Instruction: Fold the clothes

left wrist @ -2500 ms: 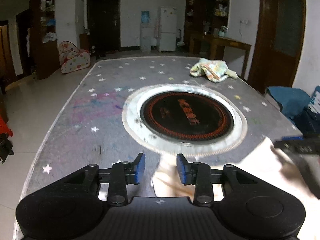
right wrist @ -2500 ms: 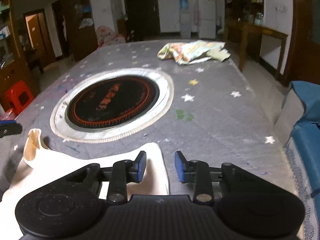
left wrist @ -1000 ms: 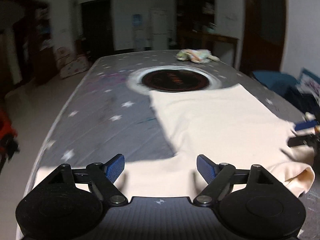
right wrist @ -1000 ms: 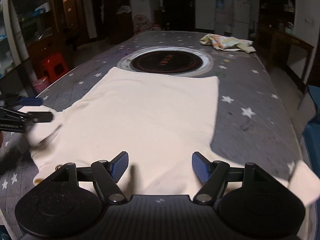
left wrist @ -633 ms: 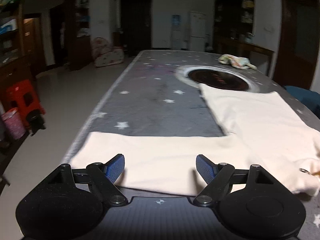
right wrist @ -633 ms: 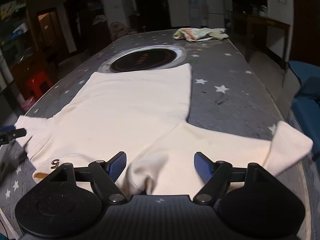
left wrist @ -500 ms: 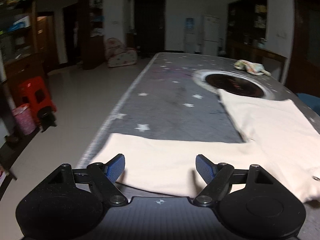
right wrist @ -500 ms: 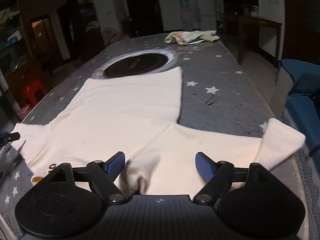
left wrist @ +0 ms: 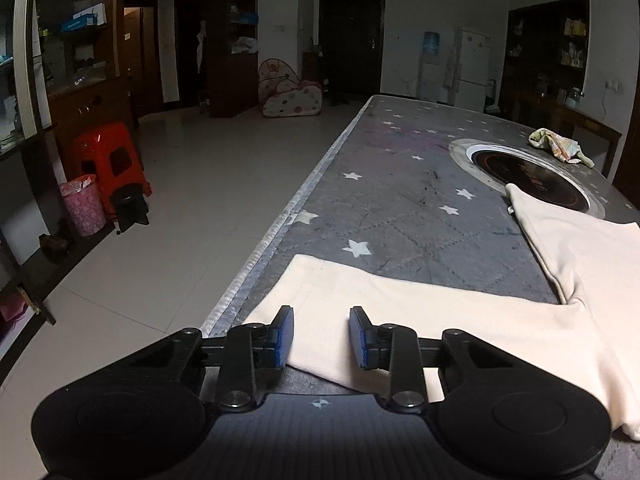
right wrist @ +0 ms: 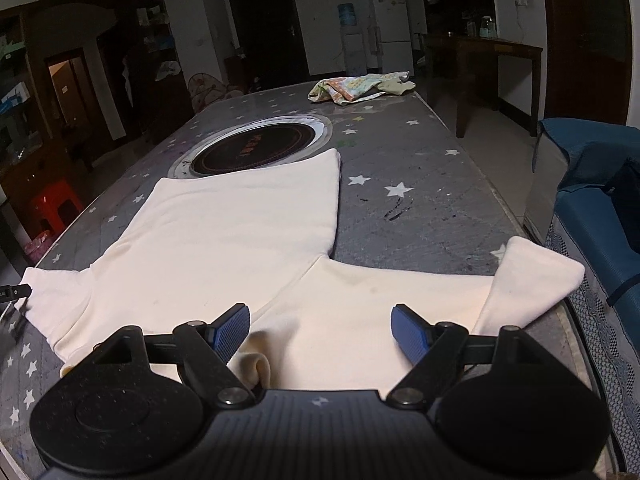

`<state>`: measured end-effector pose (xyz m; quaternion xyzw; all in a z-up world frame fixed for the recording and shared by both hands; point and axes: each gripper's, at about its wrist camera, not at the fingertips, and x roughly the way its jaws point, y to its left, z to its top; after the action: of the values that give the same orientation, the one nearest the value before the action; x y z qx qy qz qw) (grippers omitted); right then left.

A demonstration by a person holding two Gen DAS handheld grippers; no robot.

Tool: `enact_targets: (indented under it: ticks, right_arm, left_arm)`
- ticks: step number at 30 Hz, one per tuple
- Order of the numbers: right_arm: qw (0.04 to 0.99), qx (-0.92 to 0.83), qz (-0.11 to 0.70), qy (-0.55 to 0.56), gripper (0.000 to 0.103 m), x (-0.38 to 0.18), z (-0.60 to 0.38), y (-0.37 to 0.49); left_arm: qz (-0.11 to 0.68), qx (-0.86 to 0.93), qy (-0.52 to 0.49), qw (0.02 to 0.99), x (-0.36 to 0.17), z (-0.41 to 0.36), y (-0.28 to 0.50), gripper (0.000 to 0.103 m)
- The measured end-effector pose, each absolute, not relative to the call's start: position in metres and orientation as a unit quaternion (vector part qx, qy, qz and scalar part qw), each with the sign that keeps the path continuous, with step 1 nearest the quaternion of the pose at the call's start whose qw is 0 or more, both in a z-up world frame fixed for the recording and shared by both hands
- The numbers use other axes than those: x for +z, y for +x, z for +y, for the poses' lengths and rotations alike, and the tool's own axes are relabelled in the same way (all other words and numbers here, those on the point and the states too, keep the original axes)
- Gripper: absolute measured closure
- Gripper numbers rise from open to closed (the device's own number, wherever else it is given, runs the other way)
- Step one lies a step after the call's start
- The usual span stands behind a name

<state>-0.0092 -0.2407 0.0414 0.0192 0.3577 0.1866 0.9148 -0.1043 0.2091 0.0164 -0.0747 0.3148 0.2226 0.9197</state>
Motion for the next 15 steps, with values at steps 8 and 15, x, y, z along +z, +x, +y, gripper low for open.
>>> enact_targets:
  ticks: [8, 15]
  right_arm:
    - [0.92, 0.178, 0.349, 0.024, 0.023, 0.047, -0.246, -0.009]
    - [0.925, 0.152, 0.346, 0.033, 0.02, 0.046, -0.26, -0.009]
  left_arm:
    - [0.311, 0.232, -0.066, 0.919, 0.016, 0.212, -0.101, 0.047]
    - [0.312, 0.238, -0.046, 0.919, 0.013, 0.212, -0.094, 0.042]
